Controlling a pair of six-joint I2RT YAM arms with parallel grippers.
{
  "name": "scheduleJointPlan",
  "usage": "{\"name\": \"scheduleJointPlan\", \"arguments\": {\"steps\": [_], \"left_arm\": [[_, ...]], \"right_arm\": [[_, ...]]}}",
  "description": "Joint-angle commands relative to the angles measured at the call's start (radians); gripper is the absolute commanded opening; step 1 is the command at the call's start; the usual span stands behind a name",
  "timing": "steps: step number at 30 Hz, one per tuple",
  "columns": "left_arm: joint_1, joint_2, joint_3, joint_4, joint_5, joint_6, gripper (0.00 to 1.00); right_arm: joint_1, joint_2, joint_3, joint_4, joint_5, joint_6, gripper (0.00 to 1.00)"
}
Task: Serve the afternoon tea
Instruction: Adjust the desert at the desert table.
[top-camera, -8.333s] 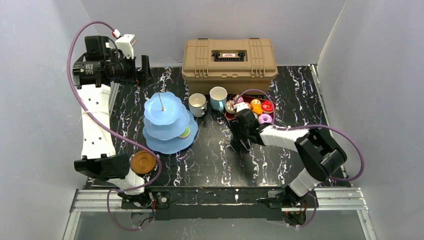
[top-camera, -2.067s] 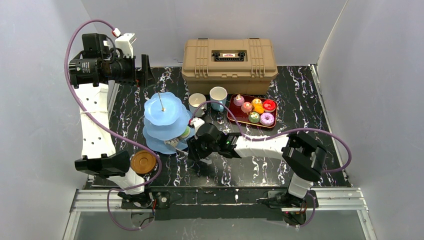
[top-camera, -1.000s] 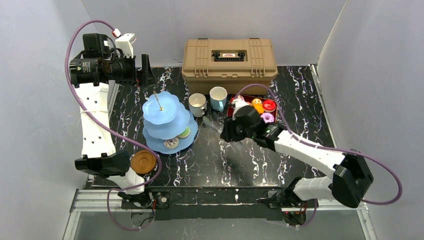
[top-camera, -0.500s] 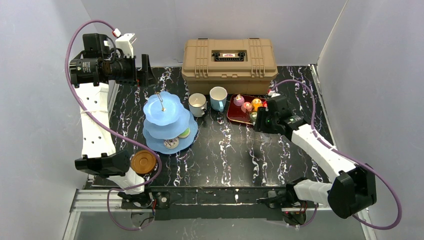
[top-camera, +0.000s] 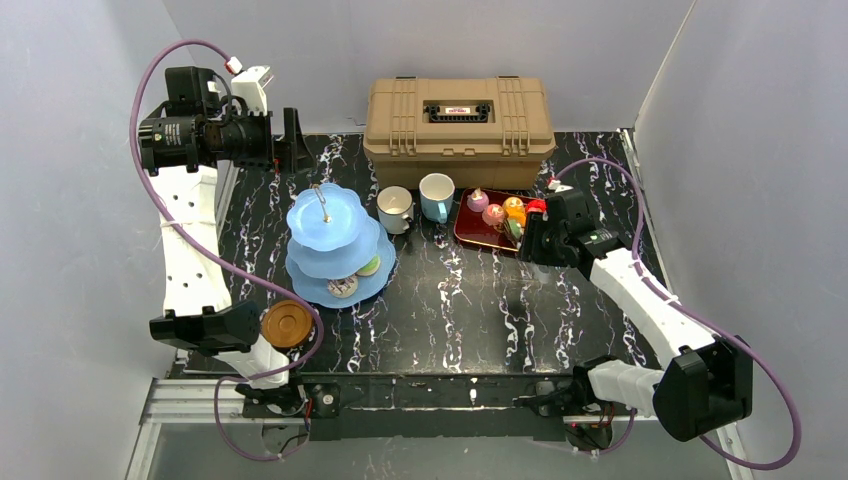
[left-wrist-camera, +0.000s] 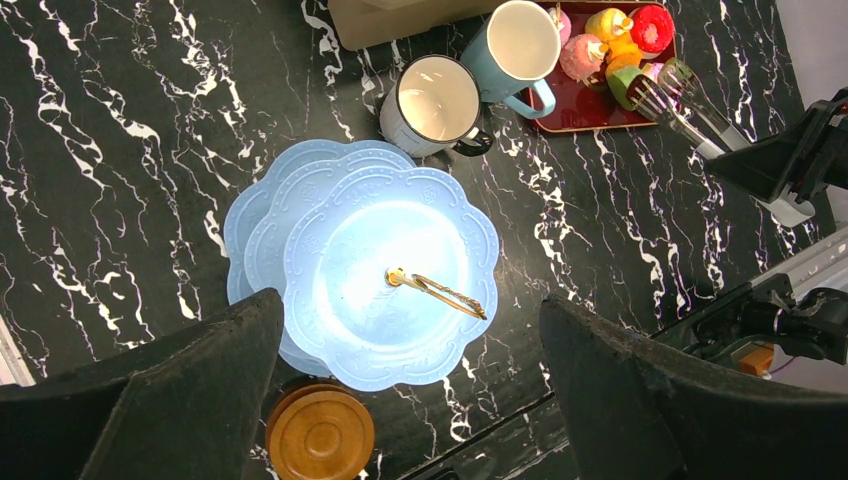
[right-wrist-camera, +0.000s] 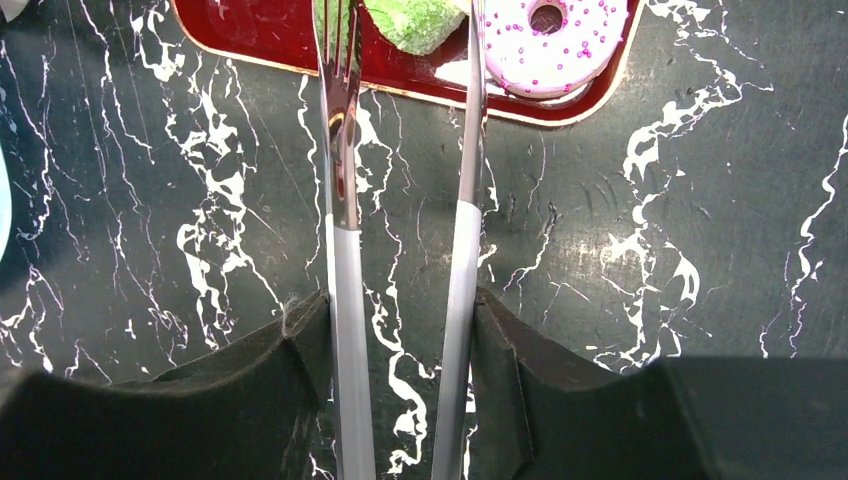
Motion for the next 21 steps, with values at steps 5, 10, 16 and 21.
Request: {"name": "scheduleJointPlan", "arguments": {"steps": [5,10,16,21], "left_arm": [[0.005,-0.014,0.015,-0.004,0.029,-0.004,0.98],[0.006,-0.014,0.014,0.002,0.027,-0.008,0.98],[0.006,-0.012,0.010,0.003,0.030,-0.011,0.98],[0.006,-0.009,0.013,0.006,0.025,-0.007,0.97]], "right_arm": [[-0.005,-0.009,0.003,0.043,-0.095,-0.009,0.55],[-0.005,0.010,-0.019,0.068,-0.171,-0.003,0.55],[-0.005,0.023,-0.023,0.080,-0.213,0.000,0.54],[-0.005,0.009,0.022,0.043,-0.172,-0.014,0.54]]}}
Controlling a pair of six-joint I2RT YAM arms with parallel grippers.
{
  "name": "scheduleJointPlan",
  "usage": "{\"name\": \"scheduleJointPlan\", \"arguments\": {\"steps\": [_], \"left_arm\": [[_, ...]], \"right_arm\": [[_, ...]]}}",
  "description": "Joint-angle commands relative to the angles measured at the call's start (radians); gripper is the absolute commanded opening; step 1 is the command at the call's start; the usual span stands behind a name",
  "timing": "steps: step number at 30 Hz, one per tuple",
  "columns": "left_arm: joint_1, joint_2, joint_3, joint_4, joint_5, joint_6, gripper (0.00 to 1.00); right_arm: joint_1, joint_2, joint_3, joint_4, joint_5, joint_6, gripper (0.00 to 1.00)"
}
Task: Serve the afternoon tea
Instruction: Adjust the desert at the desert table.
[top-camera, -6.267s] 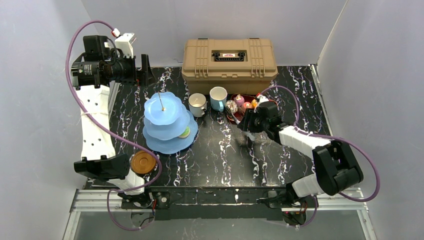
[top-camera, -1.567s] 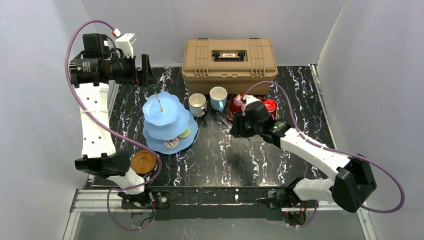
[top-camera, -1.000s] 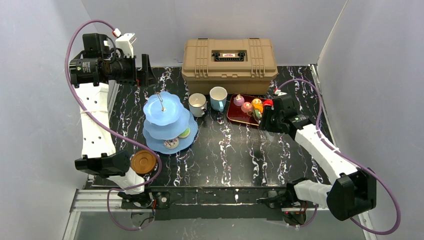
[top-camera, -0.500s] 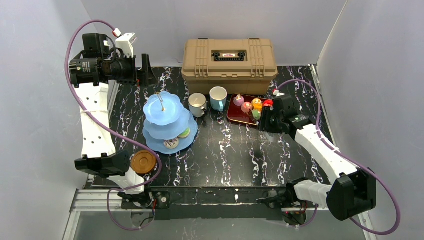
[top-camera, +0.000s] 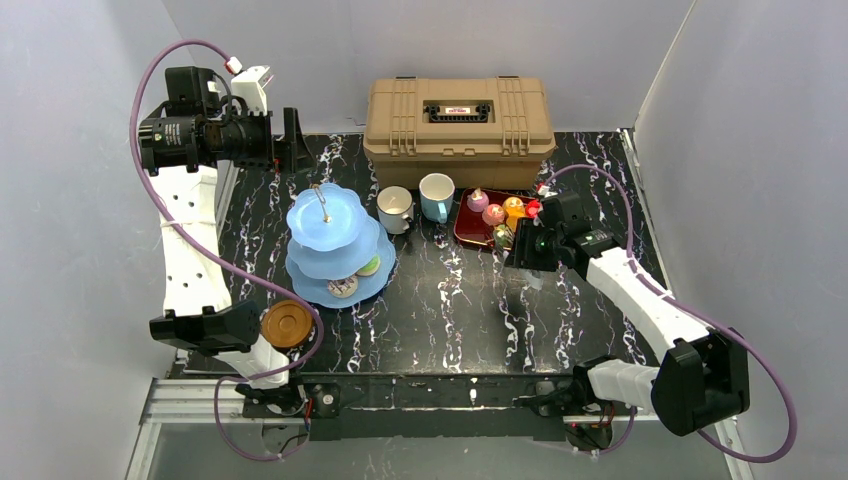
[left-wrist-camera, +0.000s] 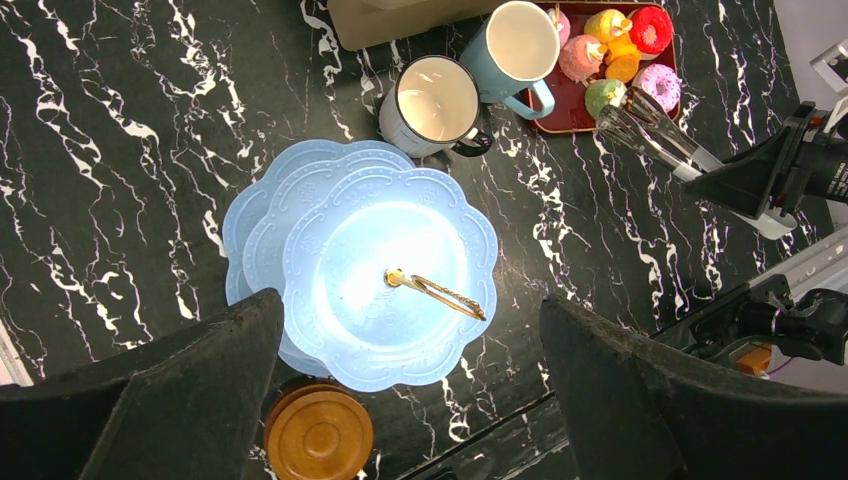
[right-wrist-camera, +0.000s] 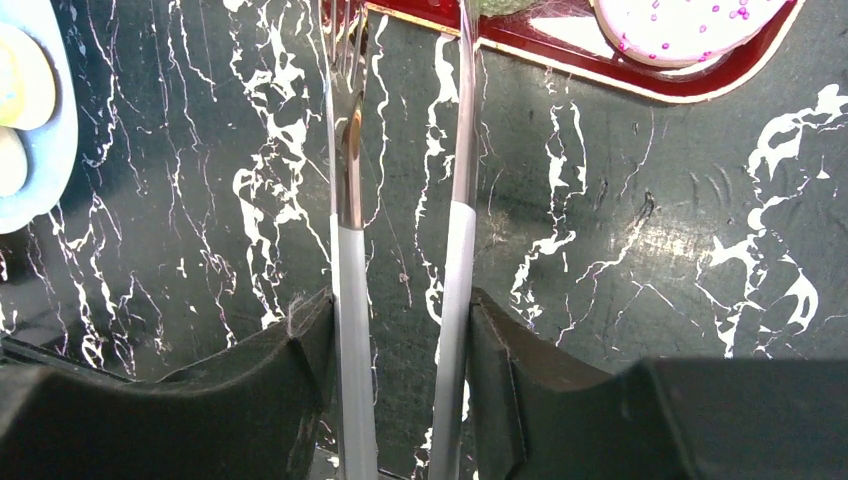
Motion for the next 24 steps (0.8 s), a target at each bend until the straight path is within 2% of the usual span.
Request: {"name": "scheduleJointPlan", "arguments": {"steps": [1,15,24], "left_arm": [[0.006,-0.010,0.012,0.006,0.024,-0.004,0.97],[0.006,-0.015,-0.007,0.008,0.033,0.001,0.97],[0.007,-0.020,-0.015,0.009,0.031,0.006,0.97]], "right_arm": [[-0.006,-0.014,0.061,0.003,0.016,-0.013,0.54],[-0.009,-0.011,0.131,-0.056,0.046,-0.039,0.54],[-0.022,0.022,0.076,-0.026,0.073,-0.059,0.57]]}}
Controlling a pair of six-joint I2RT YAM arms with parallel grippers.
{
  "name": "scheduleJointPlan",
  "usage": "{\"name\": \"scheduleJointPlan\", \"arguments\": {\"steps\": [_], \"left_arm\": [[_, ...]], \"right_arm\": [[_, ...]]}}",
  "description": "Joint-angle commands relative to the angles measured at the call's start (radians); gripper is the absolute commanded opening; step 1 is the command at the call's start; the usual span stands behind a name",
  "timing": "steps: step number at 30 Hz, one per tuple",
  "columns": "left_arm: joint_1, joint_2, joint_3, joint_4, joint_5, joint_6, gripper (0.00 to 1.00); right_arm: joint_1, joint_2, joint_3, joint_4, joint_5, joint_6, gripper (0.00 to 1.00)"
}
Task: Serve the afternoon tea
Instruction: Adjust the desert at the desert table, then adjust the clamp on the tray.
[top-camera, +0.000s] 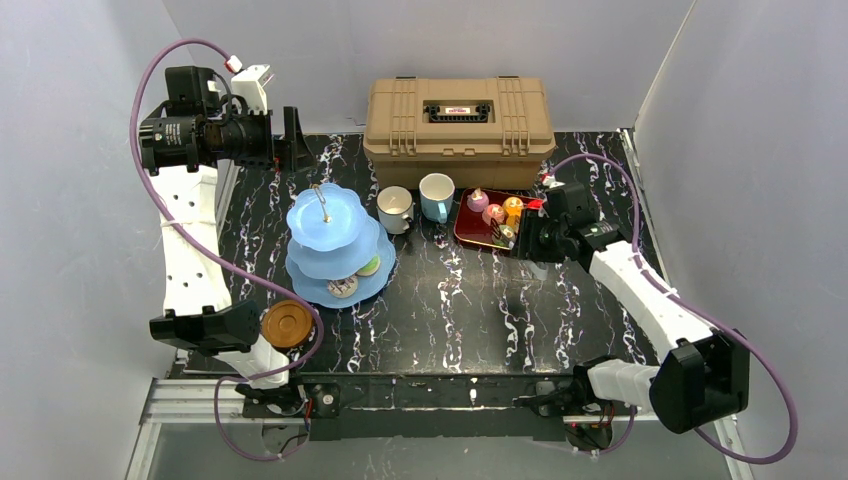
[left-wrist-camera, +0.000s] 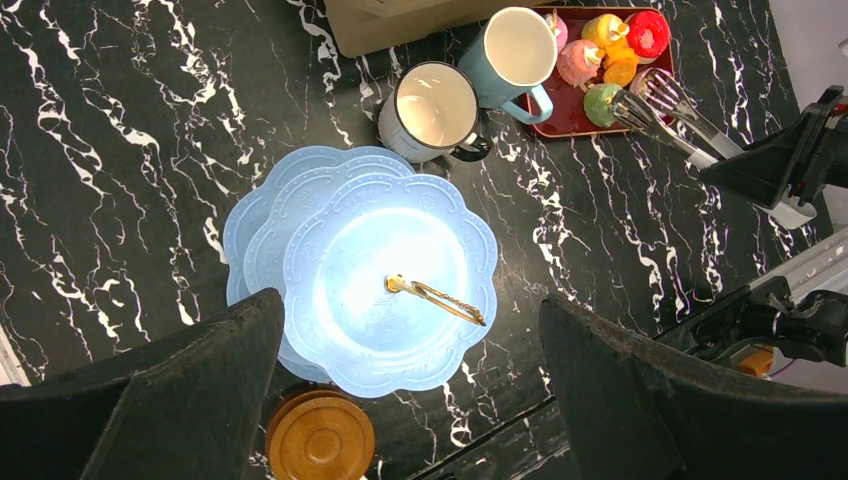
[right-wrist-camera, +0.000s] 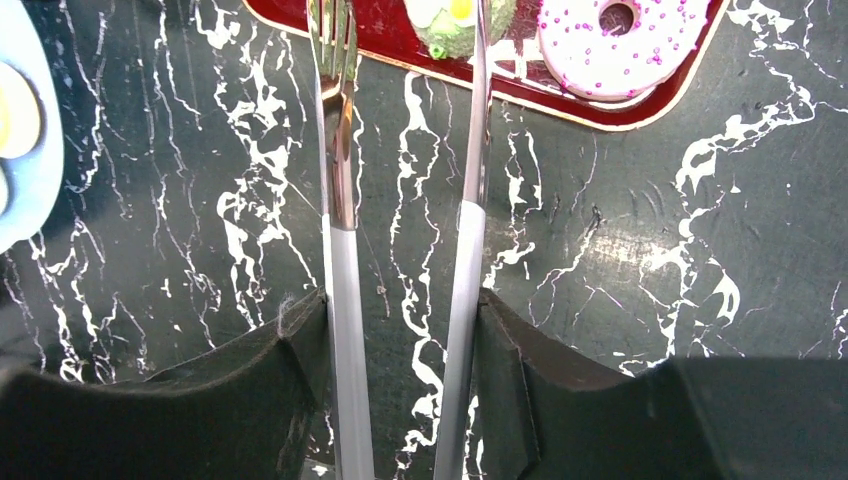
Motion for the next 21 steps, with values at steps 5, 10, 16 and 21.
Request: {"name": "scheduleJointPlan", "arguments": {"steps": [5,10,16,21], "left_arm": [[0.007,-0.022,-0.003,-0.005,0.023,0.005,0.97],[0.006,-0.020,-0.001,-0.005,0.024,0.000,0.97],[0.006,-0.020,-0.001,-0.002,0.026,-0.001,0.97],[0.007,-0.021,-0.005,-0.002,0.027,-0.004,0.97]], "right_arm": [[-0.008,0.045,-0.024,0.070,0.011,-0.024,0.57],[-0.008,0.070,-0.031,0.076,0.019,-0.035,0.57],[-0.008,0.086,-0.046,0.082,0.050,-0.049,0.56],[-0.008,0.106,-0.055,0.089,0.060,-0.061,0.49]]}}
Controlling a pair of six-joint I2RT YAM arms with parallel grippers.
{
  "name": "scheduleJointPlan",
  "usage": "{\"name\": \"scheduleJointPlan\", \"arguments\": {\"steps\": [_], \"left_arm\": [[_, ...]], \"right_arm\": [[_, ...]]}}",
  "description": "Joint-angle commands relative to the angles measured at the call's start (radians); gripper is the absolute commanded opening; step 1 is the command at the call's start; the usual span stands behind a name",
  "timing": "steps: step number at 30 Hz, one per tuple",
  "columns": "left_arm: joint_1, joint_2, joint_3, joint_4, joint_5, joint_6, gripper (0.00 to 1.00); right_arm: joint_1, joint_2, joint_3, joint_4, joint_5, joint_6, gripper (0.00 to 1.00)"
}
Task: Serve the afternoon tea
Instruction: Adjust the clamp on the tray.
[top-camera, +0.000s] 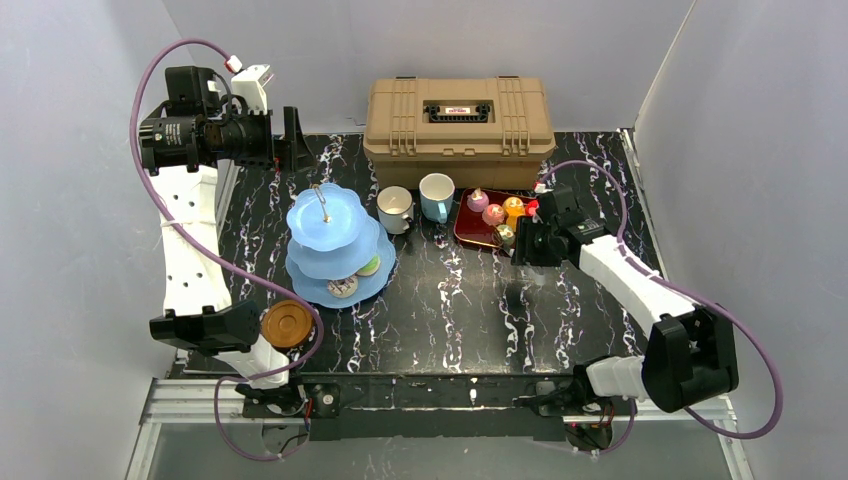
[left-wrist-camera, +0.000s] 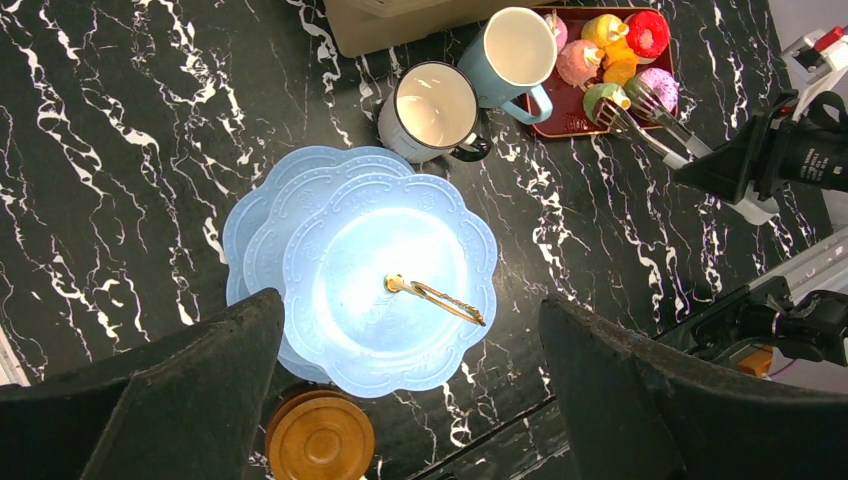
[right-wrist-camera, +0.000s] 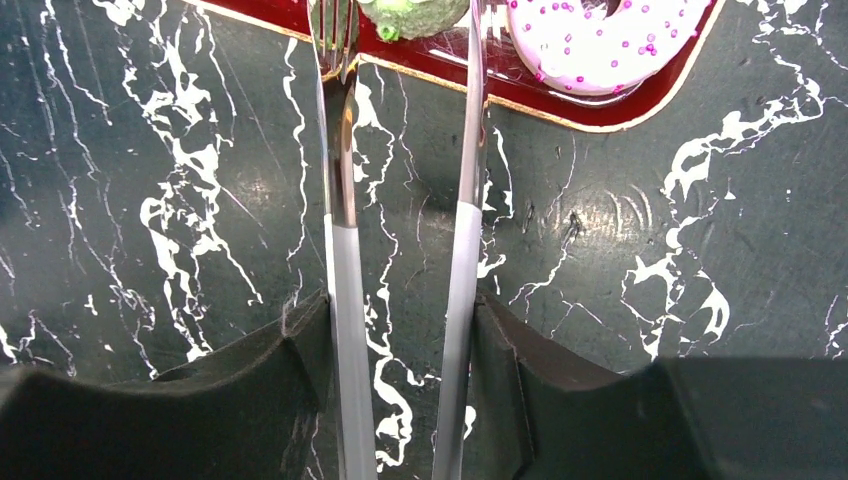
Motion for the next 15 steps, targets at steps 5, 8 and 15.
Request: {"name": "scheduleJointPlan", "arguments": {"steps": [5,8,15], "left_arm": [[0.007,-0.028,-0.013,-0.002,0.033,-0.002,0.97],[0.007,-0.029,-0.015,-0.002,0.030,-0.001,0.97],[0.007,-0.031,-0.015,0.000,0.027,0.001,0.97]], "right_arm": [[-0.003,0.025,-0.011,0.052,0.022,-0.028,0.37],[-0.003,0.022,0.005,0.048,0.019,-0.032,0.25],[-0.003,-0.018,0.061,0.008,0.009,-0.031,0.02]]}}
